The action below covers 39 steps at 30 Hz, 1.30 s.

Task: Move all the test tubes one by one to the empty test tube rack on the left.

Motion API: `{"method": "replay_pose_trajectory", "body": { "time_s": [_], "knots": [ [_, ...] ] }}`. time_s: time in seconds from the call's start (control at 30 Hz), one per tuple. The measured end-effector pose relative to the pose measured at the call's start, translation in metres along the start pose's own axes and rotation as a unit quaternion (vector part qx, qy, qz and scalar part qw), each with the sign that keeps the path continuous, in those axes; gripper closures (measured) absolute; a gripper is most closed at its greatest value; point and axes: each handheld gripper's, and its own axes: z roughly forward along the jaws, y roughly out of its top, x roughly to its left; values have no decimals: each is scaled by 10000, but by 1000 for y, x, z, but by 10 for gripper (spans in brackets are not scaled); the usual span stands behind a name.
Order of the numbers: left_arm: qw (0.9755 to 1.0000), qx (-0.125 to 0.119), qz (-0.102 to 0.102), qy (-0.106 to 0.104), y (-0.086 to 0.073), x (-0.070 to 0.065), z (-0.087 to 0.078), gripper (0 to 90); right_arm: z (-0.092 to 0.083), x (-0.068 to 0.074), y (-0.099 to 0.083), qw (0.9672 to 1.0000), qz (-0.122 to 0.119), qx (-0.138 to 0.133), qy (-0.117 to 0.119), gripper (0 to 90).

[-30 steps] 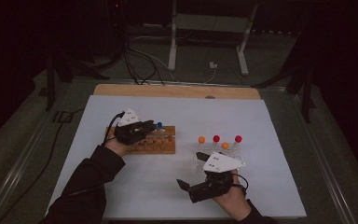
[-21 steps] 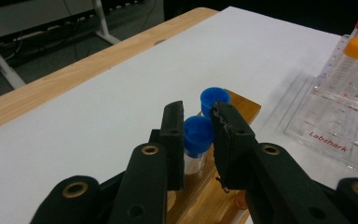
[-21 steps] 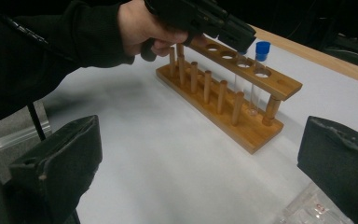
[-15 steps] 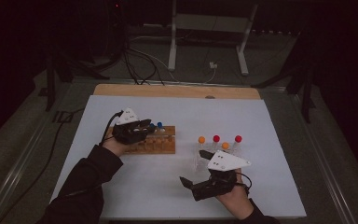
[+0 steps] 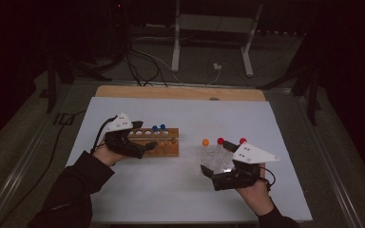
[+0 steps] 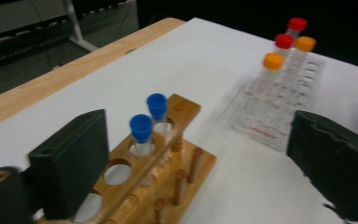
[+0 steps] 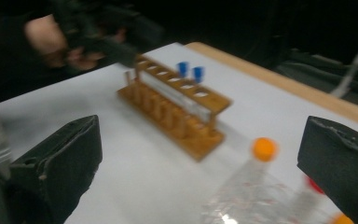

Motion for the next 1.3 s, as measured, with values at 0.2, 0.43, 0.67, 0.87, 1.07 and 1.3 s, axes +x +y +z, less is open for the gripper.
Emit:
{"method": "replay_pose_trajectory", "body": {
  "time_s": [0.2,0.43,0.67,0.87,1.07,1.3],
  "knots": [
    [9996,-183,-2,-203,-3,-13,-11,9,-11,-25,0,9989,173,-159,-407,0],
    [9986,-375,19,-385,-13,-33,-22,9,-12,-47,-13,9967,395,-103,-698,0],
    [9981,-374,18,-496,-27,-44,-24,9,-7,-59,-39,9939,578,326,-883,64],
    [9983,-375,-26,-450,-33,-47,-25,9,-1,-62,-55,9927,685,654,-751,200],
    [9985,-345,-17,-432,-36,-48,-25,9,10,-64,-66,9864,825,1124,-866,352],
    [9983,-364,-40,-452,-37,-48,-24,10,18,-65,-67,9804,796,1408,-1128,545]
  ]
}}
